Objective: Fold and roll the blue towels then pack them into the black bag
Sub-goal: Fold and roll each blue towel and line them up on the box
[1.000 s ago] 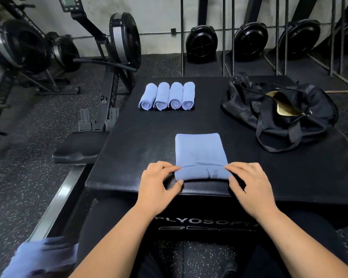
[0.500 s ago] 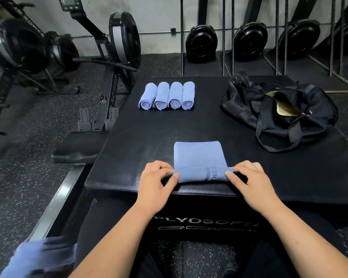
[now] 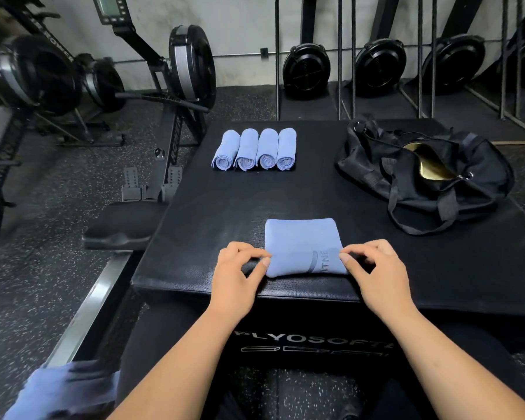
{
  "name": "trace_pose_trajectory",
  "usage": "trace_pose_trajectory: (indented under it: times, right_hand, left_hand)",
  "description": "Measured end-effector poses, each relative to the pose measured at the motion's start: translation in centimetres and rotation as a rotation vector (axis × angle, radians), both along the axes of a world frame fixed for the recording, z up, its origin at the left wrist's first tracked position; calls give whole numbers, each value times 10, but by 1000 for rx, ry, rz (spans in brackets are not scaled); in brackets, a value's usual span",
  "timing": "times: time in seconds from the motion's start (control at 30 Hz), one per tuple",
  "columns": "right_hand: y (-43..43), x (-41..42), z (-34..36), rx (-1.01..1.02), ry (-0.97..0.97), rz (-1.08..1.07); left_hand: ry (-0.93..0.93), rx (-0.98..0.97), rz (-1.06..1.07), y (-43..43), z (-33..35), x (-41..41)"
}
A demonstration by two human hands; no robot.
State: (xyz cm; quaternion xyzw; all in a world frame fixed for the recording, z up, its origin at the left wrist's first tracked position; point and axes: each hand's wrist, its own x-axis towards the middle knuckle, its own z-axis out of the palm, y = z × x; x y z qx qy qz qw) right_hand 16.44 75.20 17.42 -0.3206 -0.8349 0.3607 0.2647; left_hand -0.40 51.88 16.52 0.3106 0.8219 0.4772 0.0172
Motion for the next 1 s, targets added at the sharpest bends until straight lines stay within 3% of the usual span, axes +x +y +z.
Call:
trace_pose_trajectory:
  times: [0.27,0.67,1.0]
  right_hand:
    - [8,7,-8,140,-198,139]
    - [16,10,-1,-1,-212,219]
    - [13,0,1,-24,-222,135]
  left_hand:
    - [126,-138,-47,-4,-10,-4]
    - [10,-18,-46,-5,-11,-5]
    - [46,-80,-47,-4,-9,-4]
